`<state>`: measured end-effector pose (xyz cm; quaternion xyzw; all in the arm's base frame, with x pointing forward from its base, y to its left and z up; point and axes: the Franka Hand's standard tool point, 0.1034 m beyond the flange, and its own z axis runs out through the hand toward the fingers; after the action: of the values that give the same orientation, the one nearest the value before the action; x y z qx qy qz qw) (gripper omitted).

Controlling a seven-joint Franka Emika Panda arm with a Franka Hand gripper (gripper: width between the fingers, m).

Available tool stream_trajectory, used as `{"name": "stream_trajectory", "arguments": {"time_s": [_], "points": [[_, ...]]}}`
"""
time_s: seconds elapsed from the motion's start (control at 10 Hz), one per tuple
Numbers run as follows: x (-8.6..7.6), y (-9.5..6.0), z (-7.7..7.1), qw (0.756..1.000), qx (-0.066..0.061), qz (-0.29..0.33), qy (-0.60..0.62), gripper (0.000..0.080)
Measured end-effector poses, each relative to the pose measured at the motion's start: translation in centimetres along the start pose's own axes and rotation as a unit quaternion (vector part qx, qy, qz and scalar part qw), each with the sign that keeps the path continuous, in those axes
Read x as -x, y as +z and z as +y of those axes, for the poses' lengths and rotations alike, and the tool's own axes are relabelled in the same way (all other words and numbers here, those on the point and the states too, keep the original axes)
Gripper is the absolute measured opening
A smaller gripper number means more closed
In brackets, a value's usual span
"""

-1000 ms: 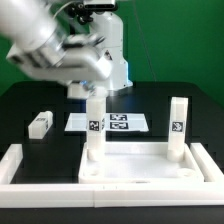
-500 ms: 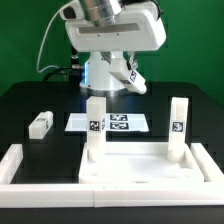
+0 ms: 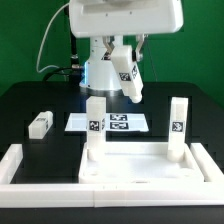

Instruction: Assemble desk

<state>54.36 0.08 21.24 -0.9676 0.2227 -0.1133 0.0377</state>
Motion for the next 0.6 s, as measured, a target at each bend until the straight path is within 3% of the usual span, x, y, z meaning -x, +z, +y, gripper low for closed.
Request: {"name": "stream_trajectory", "arguments": {"time_s": [0.1, 0.3, 0.4, 0.5, 0.6], "points": [[1.3, -0.3, 0.4, 1.0, 0.003, 0.027, -0.01, 0.0288], [1.3, 0.0, 0.1, 0.997, 0.001, 0.078, 0.0, 0.0288], [1.0, -0.1, -0.5, 0.993, -0.008, 0.115, 0.008, 0.0288], [-1.1, 0.5, 0.4, 0.991, -0.008, 0.135, -0.011, 0.0288], [-4.3, 1.1, -1.9, 0.986, -0.009, 0.164, -0.021, 0.0288]]}}
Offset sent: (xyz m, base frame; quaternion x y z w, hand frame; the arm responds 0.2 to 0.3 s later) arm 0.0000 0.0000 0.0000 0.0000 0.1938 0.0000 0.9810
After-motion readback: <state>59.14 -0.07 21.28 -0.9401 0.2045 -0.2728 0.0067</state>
